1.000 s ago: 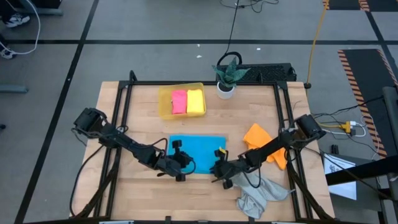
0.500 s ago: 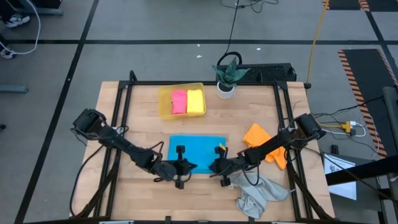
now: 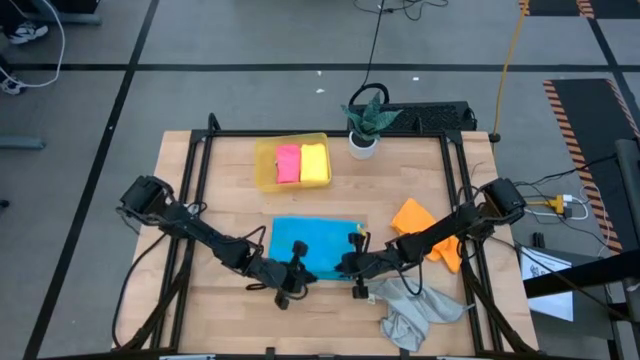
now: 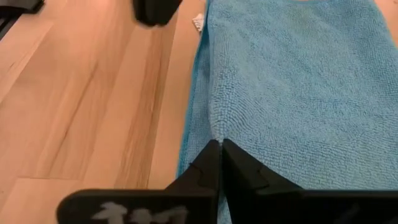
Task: Fold microfiber towels
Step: Fold the blue microfiber cloth
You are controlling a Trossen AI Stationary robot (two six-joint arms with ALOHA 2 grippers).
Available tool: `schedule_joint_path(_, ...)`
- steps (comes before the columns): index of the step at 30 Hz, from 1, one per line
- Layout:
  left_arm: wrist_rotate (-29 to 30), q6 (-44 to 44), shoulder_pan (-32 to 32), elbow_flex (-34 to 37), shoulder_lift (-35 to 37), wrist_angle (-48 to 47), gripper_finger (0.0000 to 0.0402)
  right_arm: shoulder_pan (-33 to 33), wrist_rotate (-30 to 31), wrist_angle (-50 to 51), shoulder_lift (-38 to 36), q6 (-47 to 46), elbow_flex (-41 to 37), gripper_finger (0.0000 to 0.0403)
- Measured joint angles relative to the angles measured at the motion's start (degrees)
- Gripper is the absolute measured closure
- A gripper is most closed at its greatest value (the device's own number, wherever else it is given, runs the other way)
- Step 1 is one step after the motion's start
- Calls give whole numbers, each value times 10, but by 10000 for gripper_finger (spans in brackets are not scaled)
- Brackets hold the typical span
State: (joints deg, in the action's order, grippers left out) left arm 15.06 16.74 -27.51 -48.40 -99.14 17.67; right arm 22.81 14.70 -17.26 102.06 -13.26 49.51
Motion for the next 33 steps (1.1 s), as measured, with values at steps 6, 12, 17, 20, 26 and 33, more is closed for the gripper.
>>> schedule_joint_path(6,9,66,1,0,-35,16,267,0,0,-1,0,0,-1,399)
schedule_joint_path(12,155,123,-8,0,-92,83,192,-5,0,0,0,5,-1,399)
schedule_joint_path(17,224,118,-24,0,-123,91,185,-6,1,0,0,4,-1,399)
schedule_joint_path(20,277,66,-41,0,-125,74,196,-6,1,0,0,4,-1,399)
schedule_joint_path(26,351,-7,-84,-2,-122,6,238,-6,1,0,0,4,-1,399)
schedule_joint_path(33,371,-73,-112,-2,-121,-41,274,-6,1,0,0,4,-1,399)
